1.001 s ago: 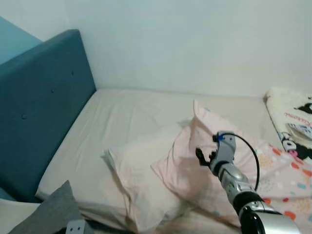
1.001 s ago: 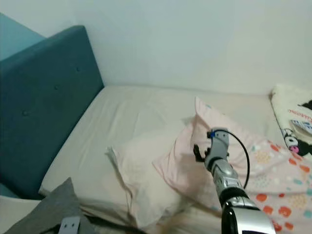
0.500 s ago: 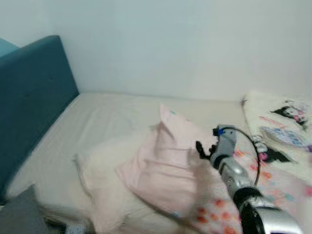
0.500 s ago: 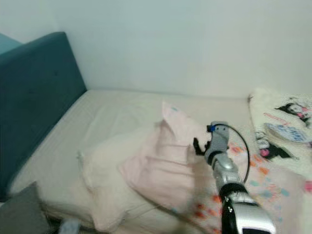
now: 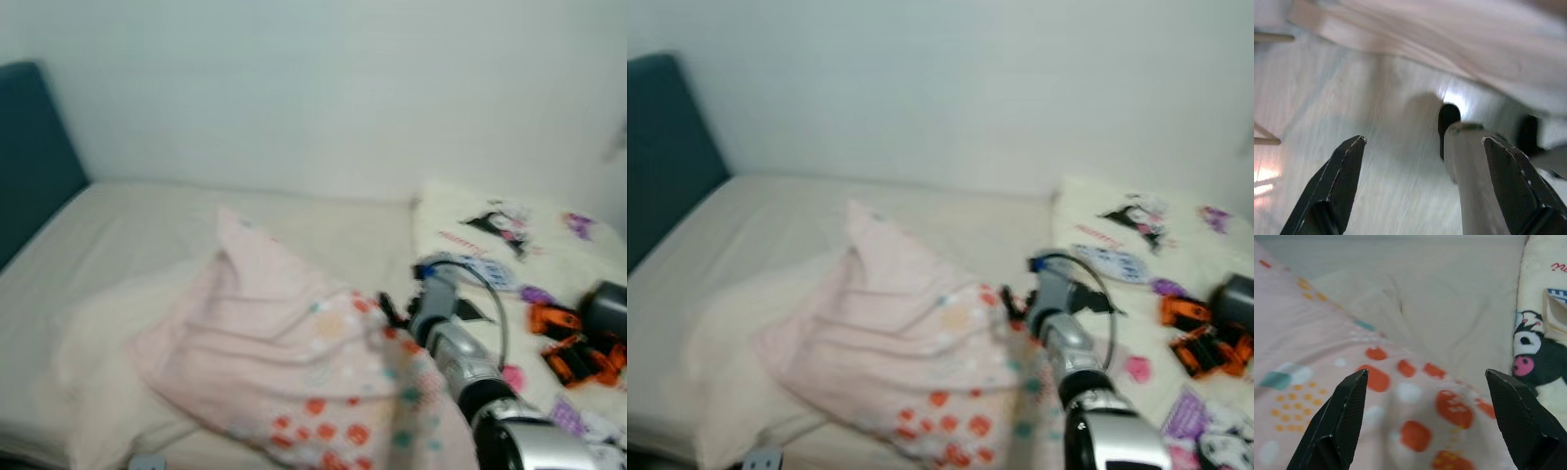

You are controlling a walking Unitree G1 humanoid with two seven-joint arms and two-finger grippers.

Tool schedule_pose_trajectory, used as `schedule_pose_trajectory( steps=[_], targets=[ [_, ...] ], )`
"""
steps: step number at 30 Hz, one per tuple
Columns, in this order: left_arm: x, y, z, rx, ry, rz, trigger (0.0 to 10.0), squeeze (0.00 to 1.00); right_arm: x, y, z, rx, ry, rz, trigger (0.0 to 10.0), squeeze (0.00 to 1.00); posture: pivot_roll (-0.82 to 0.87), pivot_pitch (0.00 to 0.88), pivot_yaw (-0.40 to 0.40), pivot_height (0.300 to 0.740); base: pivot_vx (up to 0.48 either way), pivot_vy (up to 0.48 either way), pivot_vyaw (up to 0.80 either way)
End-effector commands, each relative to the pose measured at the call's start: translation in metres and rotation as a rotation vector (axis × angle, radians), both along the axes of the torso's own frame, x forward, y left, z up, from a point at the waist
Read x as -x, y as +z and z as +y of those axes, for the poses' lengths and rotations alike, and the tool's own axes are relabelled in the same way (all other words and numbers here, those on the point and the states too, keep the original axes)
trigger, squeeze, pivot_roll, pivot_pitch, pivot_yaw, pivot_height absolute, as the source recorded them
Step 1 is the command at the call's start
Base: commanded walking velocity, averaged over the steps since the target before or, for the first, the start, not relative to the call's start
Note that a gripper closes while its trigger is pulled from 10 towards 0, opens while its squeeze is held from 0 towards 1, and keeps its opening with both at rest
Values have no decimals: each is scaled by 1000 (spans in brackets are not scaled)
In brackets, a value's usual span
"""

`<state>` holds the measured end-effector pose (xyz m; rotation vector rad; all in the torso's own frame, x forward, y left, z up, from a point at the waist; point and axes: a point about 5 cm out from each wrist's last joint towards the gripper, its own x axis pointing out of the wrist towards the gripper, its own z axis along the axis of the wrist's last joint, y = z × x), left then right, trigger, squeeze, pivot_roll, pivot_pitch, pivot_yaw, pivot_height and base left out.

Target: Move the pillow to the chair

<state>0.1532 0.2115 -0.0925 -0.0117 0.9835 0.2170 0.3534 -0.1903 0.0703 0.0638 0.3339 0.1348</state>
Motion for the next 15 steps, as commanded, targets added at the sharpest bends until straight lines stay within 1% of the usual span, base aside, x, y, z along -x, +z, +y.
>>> schedule_pose_trajectory(
  steps=[1, 6, 7, 9, 10, 12, 13, 14, 15],
  targets=[
    [7, -2, 2, 10, 31, 16, 10000, 0, 4, -7, 1, -1, 19, 38, 10000, 0, -106, 6, 5, 740, 0, 0, 0],
    [3, 0, 5, 5, 59, -7, 10000, 0, 5, -8, 4, -7, 38, 39, 10000, 0, -105, 9, 6, 740, 0, 0, 0],
    [1, 1, 8, 8, 84, -23, 10000, 0, 5, -8, 6, -16, 45, 39, 10000, 0, -105, 9, 6, 740, 0, 0, 0],
    [-8, 8, 17, 23, 157, -90, 10000, 0, 5, -8, 8, -29, 62, 37, 10000, 0, -105, 15, 5, 740, 0, 0, 0],
    [-8, 8, 17, 23, 157, -90, 10000, 0, 5, -8, 8, -29, 62, 37, 10000, 0, -105, 15, 5, 740, 0, 0, 0],
    [-17, 14, 26, 37, 207, -152, 10000, 0, 5, -8, 9, -42, 73, 35, 10000, 0, -103, 15, 5, 740, 0, 0, 0],
    [-23, 19, 30, 62, 246, -197, 10000, 0, 4, -7, 10, -53, 75, 34, 10000, 0, -102, 17, 3, 740, 0, 0, 0],
    [-23, 19, 30, 62, 246, -197, 10000, 0, 4, -7, 10, -53, 75, 34, 10000, 0, -102, 17, 3, 740, 0, 0, 0],
    [-28, 23, 34, 96, 282, -243, 10000, 0, 4, -7, 10, -60, 77, 33, 10000, 0, -101, 18, 2, 740, 0, 0, 0]
  ],
)
